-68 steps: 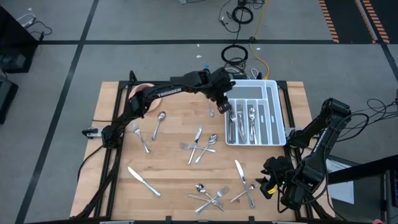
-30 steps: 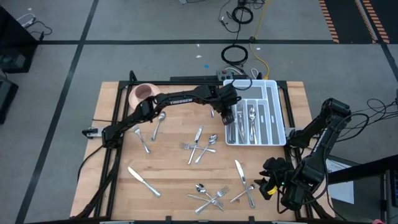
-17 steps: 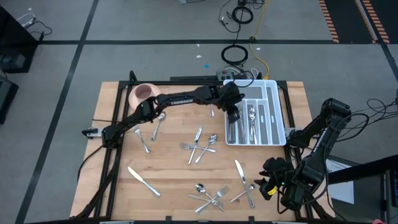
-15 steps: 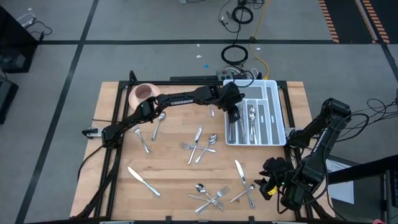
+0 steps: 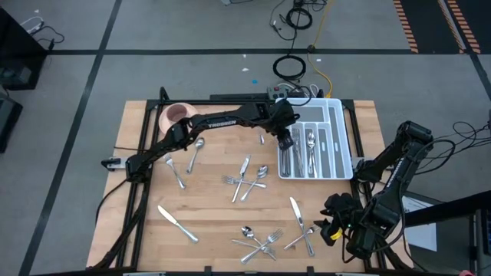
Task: Sort silverware
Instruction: Put the silver fork into the white cutlery tray
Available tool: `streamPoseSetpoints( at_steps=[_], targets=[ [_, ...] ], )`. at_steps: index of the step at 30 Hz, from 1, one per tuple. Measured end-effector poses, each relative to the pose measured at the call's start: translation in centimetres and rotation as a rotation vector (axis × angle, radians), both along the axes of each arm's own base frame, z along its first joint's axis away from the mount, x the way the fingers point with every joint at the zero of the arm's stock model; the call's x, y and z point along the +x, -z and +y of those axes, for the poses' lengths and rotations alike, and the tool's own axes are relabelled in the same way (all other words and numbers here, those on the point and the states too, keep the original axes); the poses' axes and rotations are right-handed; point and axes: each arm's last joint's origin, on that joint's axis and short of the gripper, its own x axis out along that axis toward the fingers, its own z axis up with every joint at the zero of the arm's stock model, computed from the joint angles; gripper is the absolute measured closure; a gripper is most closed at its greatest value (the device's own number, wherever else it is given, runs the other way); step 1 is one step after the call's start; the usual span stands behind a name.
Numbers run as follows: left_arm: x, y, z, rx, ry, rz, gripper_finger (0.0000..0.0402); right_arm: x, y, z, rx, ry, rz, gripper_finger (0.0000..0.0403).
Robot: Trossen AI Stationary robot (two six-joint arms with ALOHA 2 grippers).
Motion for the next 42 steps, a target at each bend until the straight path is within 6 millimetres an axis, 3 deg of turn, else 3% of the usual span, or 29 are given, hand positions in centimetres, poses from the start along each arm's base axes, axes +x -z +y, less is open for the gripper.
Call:
streamPoseSetpoints(
  at_steps=[5,14,21,26,30,35,42],
  targets=[
    [1.3,1.0,0.3,0.032,-0.002,-0.095,0.0309,0.0,0.0,-0.1,-0.002,0.007,0.003,0.0186],
    [2.3,2.9,-0.3,0.030,-0.022,-0.110,0.0309,0.0,0.0,0.0,0.012,0.018,-0.002,0.0186],
    [2.8,5.7,-0.9,0.071,-0.030,-0.053,0.0309,0.1,0.0,0.1,0.035,0.036,-0.008,0.0186],
    [2.7,6.0,-1.0,0.081,-0.032,-0.021,0.0309,0.1,0.0,0.2,0.049,0.035,-0.015,0.0186],
    [2.6,6.0,-0.9,0.104,-0.021,-0.015,0.0328,0.1,0.0,0.2,0.051,0.035,-0.016,0.0186],
    [2.6,6.0,-0.6,0.113,-0.016,-0.013,0.0389,0.1,-0.1,0.2,0.050,0.034,-0.015,0.0186],
    [2.9,6.0,-0.6,0.129,-0.009,-0.052,0.0398,0.1,-0.1,0.2,0.049,0.032,-0.015,0.0186]
  ],
)
